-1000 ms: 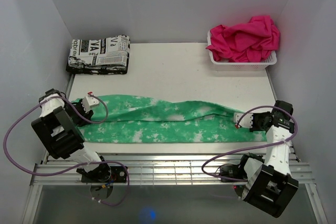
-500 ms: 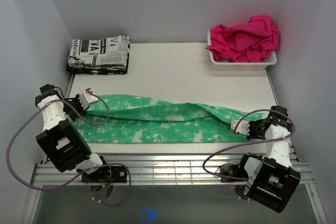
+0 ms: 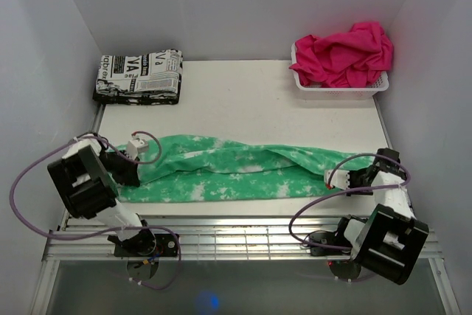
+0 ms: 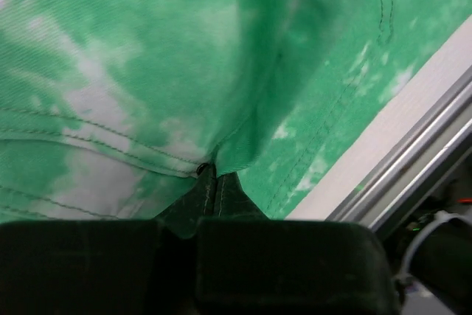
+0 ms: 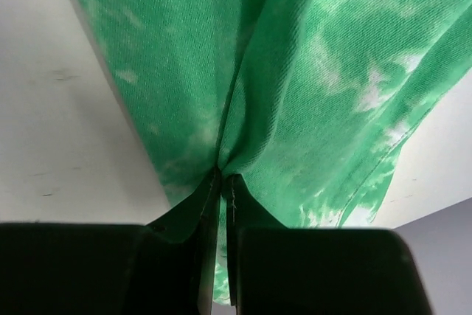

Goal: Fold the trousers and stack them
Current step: Fold the trousers

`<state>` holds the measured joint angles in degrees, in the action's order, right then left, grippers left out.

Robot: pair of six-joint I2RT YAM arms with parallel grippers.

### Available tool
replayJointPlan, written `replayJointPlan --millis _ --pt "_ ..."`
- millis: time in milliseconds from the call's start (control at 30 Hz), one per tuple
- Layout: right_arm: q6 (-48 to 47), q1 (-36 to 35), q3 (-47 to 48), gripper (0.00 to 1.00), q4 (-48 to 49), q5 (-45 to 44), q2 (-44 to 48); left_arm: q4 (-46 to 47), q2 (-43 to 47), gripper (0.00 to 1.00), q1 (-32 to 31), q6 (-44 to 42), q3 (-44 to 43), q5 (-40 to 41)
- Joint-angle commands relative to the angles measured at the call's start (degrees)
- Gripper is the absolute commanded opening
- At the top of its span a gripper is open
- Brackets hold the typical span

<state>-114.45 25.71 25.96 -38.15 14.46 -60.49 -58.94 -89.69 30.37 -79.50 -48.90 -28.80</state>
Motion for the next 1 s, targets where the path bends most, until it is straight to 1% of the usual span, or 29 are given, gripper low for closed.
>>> replayJointPlan --millis 0,33,67,100,133,167,200,300,400,467,567,600,733,800,967 --pt "-12.83 -2.76 -2.41 0.08 9.39 -4.52 -9.98 16.83 -17.23 0.0 -1.01 12.6 -5.65 3.14" --pt "-10.38 -3.91 -1.1 0.08 11.85 -4.79 -12.17 18.06 -19.19 0.0 -1.1 14.45 -8.55 2.52" --pt "-7.57 -5.05 2.66 0.08 12.39 -5.31 -16.72 18.42 -20.95 0.0 -1.45 16.29 -14.14 2.26" --pt "-1.53 -6.97 5.22 0.08 12.49 -5.32 -18.77 18.42 -24.27 0.0 -1.72 19.18 -17.07 2.25" --pt "1.31 -7.69 8.12 0.08 11.79 -5.32 -21.05 17.81 -25.61 0.0 -1.89 20.17 -19.97 1.73" --pt "3.86 -8.13 14.41 0.08 10.91 -4.62 -24.64 17.2 -26.49 0.0 -2.07 20.79 -22.61 0.94" --pt "7.45 -8.22 17.61 0.08 9.69 -4.18 -26.07 16.41 -27.28 0.0 -2.16 20.97 -26.99 0.15" --pt "9.6 -6.92 27.27 0.08 4.68 -3.56 -29.07 15.7 -26.77 0.0 -2.33 20.1 -31.23 0.32" --pt "6.71 -4.28 32.64 0.08 1.68 -0.84 -28.55 14.99 -26.5 0.0 -2.33 17.9 -33.35 3.65" --pt "4.69 -2.79 34.07 0.08 1.68 -0.57 -28.11 13.94 -26.24 0.0 -1.81 15.88 -33.71 4.62" --pt "2.66 -1.02 36.27 0.08 2.73 0.13 -28.28 13.94 -23.7 0.0 -1.19 14.38 -32.75 3.05" --pt "2.66 -0.76 36.97 0.08 4.38 0.22 -28.37 14.11 -22.91 0.0 -1.19 14.2 -32.4 2.44" --pt "3.27 -0.23 37.15 0.08 9.93 2.93 -28.37 16.13 -19.04 0.0 -1.19 15.69 -30.9 -1.52" --pt "2.31 -0.31 36.98 0.08 10.99 3.38 -28.11 17.79 -18.24 0.0 -1.19 17.45 -31.16 -2.23" --pt "1.95 0.91 36.97 0.08 13.1 4.26 -26.35 19.91 -15.7 0.0 -0.23 18.51 -33.01 -3.46"
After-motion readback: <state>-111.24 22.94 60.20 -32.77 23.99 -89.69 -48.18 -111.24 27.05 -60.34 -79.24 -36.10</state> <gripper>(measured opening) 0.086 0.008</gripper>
